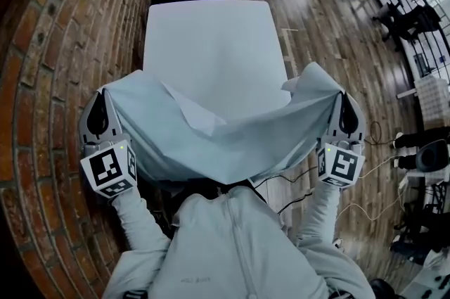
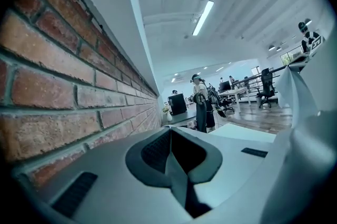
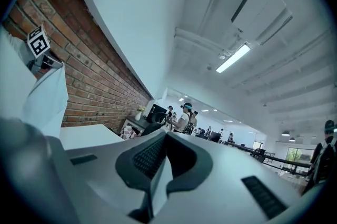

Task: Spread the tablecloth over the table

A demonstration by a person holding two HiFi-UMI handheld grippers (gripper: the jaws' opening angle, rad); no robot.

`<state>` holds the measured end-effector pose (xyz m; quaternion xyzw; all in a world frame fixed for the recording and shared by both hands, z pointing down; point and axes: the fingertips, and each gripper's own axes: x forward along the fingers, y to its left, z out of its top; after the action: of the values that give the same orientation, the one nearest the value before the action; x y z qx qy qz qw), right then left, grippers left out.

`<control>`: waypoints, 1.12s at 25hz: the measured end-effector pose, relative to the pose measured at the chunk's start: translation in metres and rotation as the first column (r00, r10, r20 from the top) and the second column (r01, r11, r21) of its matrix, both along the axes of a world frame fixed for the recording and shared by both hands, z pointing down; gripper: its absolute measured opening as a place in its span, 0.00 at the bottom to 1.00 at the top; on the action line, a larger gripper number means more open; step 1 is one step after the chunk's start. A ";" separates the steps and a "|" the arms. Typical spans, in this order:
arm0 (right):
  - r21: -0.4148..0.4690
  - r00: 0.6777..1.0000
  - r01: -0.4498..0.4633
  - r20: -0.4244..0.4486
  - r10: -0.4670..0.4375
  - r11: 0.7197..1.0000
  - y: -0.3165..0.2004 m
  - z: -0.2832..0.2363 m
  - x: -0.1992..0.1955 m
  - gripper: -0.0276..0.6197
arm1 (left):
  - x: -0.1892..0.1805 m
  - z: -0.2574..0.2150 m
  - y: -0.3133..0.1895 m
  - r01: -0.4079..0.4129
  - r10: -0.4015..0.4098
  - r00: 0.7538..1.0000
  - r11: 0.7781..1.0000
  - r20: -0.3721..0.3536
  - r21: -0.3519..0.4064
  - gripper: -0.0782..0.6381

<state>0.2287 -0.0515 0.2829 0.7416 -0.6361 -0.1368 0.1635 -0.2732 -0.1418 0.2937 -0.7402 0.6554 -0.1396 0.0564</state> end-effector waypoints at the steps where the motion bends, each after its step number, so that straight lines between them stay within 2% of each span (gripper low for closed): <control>1: -0.005 1.000 -0.006 -0.011 0.006 1.000 -0.001 0.000 0.002 0.08 | 0.000 0.000 -0.003 0.001 -0.001 1.000 1.000 0.003 -0.002 0.14; 3: -0.017 0.999 -0.012 -0.045 0.011 1.000 -0.007 0.002 0.003 0.08 | -0.002 0.000 -0.009 0.006 -0.006 1.000 1.000 0.023 -0.003 0.14; 7: -0.056 0.992 -0.016 -0.124 0.009 0.998 -0.023 0.011 0.010 0.08 | 0.004 0.004 -0.026 0.003 -0.004 0.994 1.000 0.112 0.008 0.14; 13: -0.071 0.990 -0.022 -0.142 0.011 0.997 -0.055 0.014 0.037 0.08 | 0.013 -0.006 -0.063 -0.025 0.014 0.983 0.998 0.184 0.057 0.14; 18: -0.036 0.984 -0.062 -0.171 0.055 0.997 -0.089 -0.002 0.067 0.08 | 0.010 -0.029 -0.102 -0.028 -0.001 0.972 0.992 0.233 0.122 0.14; 28: 0.020 0.968 -0.040 -0.248 0.044 0.999 -0.182 -0.035 0.092 0.08 | 0.012 -0.057 -0.179 -0.035 -0.028 0.950 0.980 0.312 0.196 0.14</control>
<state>0.3207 -0.2334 0.2474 0.7331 -0.5939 -0.2298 0.2388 -0.2612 -0.3213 0.2367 -0.7005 0.6474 -0.1889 0.2335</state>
